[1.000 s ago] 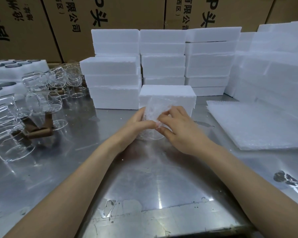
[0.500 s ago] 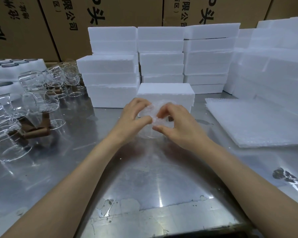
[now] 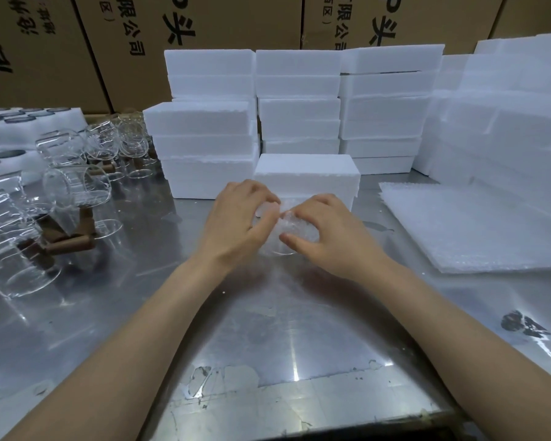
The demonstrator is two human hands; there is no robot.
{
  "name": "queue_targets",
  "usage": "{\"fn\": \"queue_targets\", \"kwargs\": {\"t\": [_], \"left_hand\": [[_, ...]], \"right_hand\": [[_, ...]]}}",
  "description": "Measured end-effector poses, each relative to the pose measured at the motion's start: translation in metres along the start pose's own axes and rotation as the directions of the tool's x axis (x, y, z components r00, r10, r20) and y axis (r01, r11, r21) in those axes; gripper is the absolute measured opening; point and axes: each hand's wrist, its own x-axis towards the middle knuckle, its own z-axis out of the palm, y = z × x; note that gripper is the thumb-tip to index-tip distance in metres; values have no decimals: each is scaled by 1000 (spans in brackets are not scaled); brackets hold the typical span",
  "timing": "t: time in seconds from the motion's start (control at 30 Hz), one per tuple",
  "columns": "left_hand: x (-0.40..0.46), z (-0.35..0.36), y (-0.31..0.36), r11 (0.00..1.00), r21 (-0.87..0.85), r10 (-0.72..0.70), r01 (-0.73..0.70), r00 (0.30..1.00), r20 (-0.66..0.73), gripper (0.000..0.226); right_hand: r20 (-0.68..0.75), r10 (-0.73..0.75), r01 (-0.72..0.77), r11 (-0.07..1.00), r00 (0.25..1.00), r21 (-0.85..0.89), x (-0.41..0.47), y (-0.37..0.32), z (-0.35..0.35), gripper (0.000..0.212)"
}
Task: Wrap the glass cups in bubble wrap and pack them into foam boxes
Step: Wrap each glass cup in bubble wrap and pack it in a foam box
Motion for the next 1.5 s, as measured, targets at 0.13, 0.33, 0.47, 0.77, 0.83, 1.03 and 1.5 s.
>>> {"fn": "queue_targets", "kwargs": {"t": [0.13,0.33,0.47,0.77,0.83,1.03,1.5], "left_hand": [[-2,-9,7,992,3,124,-125,989,-81,44],[3,1,2,974,189,96,-128,981,167,65],[5,5,1,944,286,108,-167,971,213,65],[-2,5,2,914,331,221,-237,972,84,54],[-1,5,2,931,304,196,-201,979,46,56],[5,9,3,965,224,102,-139,981,166,52],[-5,14,7,999,13,-36,35,998,54,61]], "right_hand": [[67,-11,20,991,998,-131,2,-5,-1,37],[113,-1,26,975,994,-219,9,-13,0,26],[89,-32,53,969,996,-241,6,-11,5,34],[25,-58,61,980,998,-187,3,-3,5,40],[51,-56,66,972,997,-224,6,-3,5,38],[126,-11,42,968,992,-247,15,-9,1,27],[173,12,7,994,985,-106,18,-17,-20,28]]}}
